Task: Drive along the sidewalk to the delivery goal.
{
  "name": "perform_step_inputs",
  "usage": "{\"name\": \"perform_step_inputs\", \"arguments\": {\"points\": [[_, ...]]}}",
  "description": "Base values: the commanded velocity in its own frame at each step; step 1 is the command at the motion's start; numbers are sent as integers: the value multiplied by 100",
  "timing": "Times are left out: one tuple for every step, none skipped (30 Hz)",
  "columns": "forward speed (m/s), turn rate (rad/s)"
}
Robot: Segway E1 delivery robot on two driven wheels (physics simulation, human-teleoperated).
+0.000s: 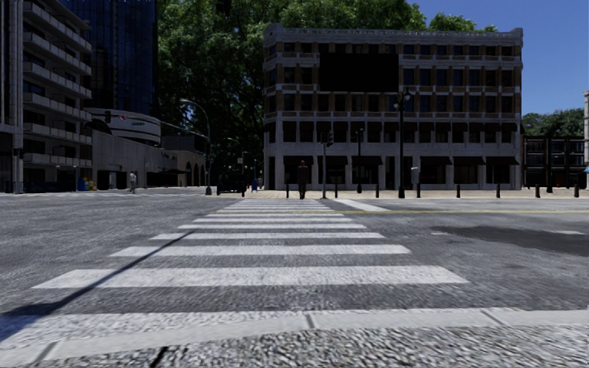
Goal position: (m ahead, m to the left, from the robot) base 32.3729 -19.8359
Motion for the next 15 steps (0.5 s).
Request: {"name": "perform_step_inputs", "arguments": {"points": [[200,36],[200,37],[200,38],[200,32],[200,32],[200,8],[200,0],[200,0],[200,0],[200,0],[200,0],[200,0],[200,0],[200,0],[200,0]]}}
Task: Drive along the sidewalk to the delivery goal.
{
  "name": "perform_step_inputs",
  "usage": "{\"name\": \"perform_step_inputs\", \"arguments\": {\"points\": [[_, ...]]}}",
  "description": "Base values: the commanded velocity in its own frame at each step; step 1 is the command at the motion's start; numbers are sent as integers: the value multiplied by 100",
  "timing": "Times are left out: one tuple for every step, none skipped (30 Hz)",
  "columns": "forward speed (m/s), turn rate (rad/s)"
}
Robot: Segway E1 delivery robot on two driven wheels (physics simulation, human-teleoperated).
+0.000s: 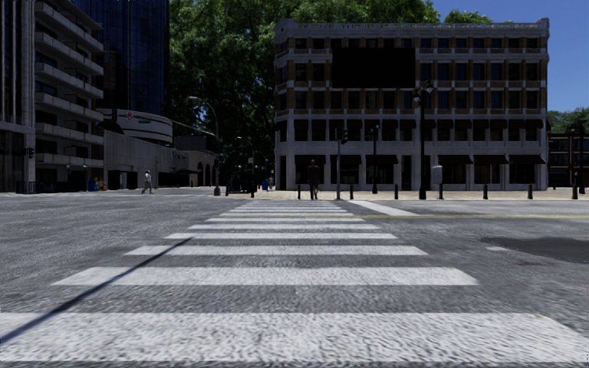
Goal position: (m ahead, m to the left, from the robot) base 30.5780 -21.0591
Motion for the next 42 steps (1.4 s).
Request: {"name": "perform_step_inputs", "arguments": {"points": [[200,0],[200,0],[200,0],[200,0],[200,0],[200,0],[200,0],[200,0],[200,0],[200,0],[200,0],[200,0],[200,0],[200,0],[200,0],[200,0],[200,0],[200,0],[200,0],[200,0],[200,0],[200,0],[200,0],[200,0],[200,0],[200,0],[200,0],[200,0],[200,0],[200,0],[200,0],[200,0],[200,0],[200,0],[200,0],[200,0],[200,0],[200,0],[200,0],[200,0],[200,0],[200,0]]}}
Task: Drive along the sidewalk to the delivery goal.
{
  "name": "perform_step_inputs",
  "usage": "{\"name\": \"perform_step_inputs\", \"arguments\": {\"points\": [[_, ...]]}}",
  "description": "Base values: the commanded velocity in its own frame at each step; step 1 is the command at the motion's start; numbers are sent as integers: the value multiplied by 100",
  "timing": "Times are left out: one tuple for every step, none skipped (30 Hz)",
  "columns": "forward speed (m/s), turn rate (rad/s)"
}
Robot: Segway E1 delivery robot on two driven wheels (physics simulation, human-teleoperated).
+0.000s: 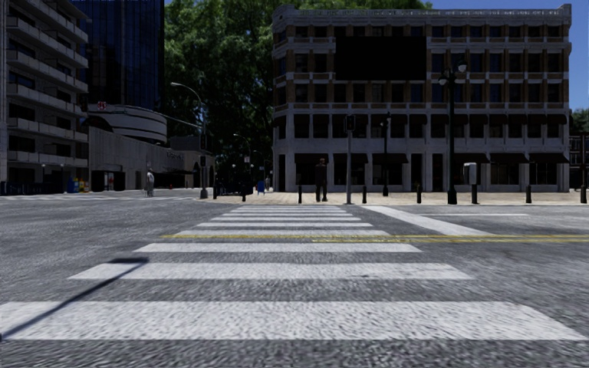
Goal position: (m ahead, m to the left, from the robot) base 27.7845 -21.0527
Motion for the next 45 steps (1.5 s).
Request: {"name": "perform_step_inputs", "arguments": {"points": [[200,0],[200,0],[200,0],[200,0],[200,0],[200,0],[200,0],[200,0],[200,0],[200,0],[200,0],[200,0],[200,0],[200,0],[200,0],[200,0],[200,0],[200,0],[200,0],[200,0],[200,0],[200,0],[200,0],[200,0],[200,0],[200,0],[200,4],[200,4],[200,31],[200,52],[200,63],[200,66],[200,66],[200,66],[200,66],[200,23],[200,5],[200,5],[200,0],[200,0],[200,0],[200,0],[200,0],[200,0],[200,0]]}}
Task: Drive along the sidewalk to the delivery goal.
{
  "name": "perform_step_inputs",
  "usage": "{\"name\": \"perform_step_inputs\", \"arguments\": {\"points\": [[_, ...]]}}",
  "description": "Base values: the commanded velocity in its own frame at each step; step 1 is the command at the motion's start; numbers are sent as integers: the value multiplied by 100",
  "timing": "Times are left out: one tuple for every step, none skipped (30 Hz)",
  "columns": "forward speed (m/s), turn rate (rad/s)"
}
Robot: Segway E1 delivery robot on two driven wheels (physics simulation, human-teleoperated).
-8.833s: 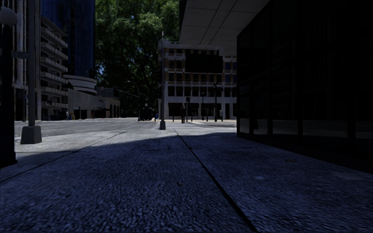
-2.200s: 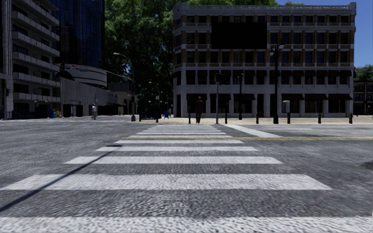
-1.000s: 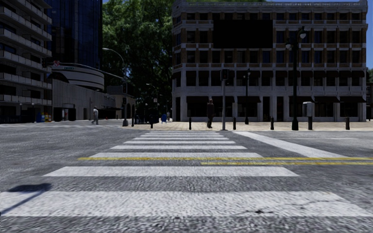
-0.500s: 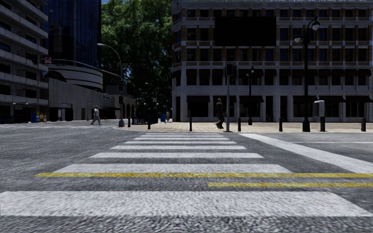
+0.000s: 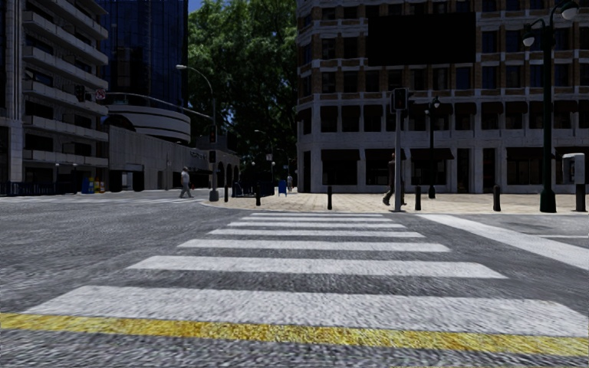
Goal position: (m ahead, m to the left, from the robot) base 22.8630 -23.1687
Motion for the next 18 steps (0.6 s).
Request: {"name": "perform_step_inputs", "arguments": {"points": [[200,0],[200,0],[200,0],[200,0],[200,0],[200,0],[200,0],[200,0],[200,0],[200,0],[200,0],[200,0],[200,0],[200,0],[200,4],[200,28],[200,28],[200,69]]}}
